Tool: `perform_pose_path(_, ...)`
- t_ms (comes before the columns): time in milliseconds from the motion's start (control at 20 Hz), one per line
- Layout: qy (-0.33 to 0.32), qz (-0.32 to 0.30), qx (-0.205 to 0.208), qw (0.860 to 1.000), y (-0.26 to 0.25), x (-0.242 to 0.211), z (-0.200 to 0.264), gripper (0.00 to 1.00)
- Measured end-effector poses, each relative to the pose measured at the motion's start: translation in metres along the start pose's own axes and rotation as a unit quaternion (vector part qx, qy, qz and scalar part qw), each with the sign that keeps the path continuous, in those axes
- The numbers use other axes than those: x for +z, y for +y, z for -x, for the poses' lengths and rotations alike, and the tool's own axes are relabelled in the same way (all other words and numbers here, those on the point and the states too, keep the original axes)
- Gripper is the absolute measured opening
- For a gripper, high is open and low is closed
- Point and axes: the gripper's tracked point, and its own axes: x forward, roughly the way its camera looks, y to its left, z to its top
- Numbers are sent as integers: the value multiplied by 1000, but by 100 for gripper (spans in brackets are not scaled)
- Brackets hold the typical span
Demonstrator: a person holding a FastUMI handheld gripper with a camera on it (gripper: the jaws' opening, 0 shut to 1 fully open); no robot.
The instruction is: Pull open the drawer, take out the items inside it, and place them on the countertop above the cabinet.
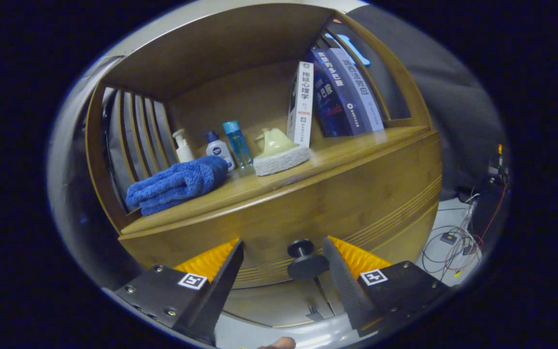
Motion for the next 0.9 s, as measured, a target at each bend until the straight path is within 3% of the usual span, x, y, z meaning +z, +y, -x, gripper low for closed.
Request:
perform_pose_path(150,-15,9,10,1000,11,16,18,99)
perform_pose_path(450,-30,82,74,993,35,62,65,99)
perform_pose_path(900,-21,203,39,978,-12,140,109,99)
